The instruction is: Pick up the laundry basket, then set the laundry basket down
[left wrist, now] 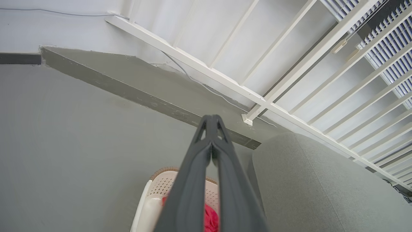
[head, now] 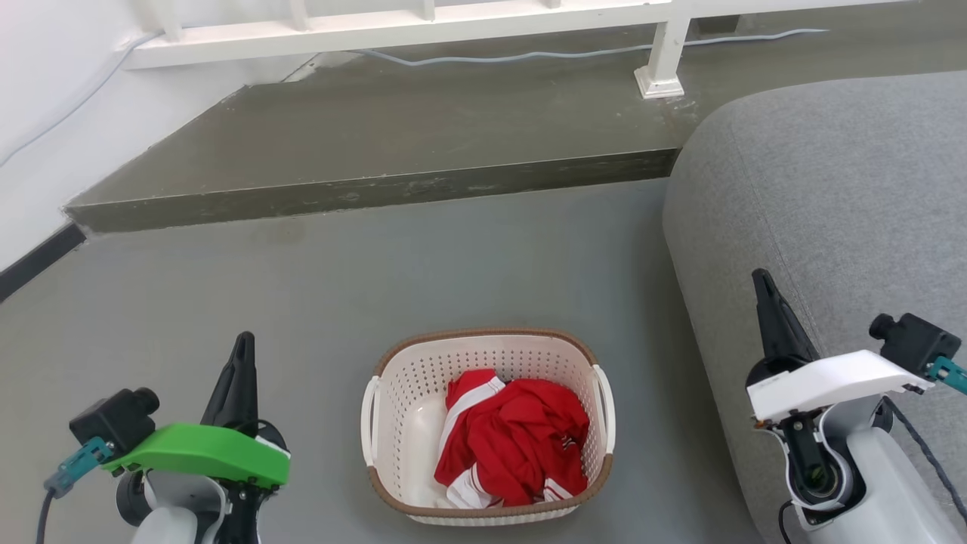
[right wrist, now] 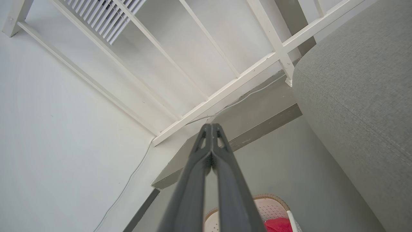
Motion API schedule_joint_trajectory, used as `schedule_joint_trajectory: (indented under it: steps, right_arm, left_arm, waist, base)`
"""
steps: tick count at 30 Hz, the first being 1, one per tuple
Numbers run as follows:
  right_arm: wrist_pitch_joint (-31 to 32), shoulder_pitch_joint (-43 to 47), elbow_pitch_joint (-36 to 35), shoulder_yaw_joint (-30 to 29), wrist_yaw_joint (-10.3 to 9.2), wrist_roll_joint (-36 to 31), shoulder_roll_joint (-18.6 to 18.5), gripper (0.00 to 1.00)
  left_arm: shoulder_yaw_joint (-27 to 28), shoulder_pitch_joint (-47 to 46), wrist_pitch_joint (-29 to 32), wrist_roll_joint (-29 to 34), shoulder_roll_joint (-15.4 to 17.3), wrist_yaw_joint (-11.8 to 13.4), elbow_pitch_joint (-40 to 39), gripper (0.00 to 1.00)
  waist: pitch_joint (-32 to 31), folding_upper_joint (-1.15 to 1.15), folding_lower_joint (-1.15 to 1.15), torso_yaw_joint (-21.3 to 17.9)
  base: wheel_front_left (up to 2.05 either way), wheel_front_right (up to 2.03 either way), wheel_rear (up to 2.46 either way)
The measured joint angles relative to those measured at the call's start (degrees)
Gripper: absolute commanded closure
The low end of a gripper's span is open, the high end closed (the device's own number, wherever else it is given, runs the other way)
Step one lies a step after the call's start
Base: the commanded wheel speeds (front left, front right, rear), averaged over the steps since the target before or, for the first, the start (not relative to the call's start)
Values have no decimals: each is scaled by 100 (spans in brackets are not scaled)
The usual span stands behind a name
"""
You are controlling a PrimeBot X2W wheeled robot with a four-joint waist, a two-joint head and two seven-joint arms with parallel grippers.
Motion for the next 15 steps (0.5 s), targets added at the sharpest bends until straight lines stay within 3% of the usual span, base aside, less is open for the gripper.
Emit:
schedule_joint_trajectory:
  steps: [15]
  right_arm:
    - [307, 27, 67, -319, 66, 1009, 47, 100]
  left_arm:
    - [246, 0, 300, -979, -33, -79, 102, 100]
  waist:
    - [-70, 0, 0, 48]
  base:
    - [0, 0, 0]
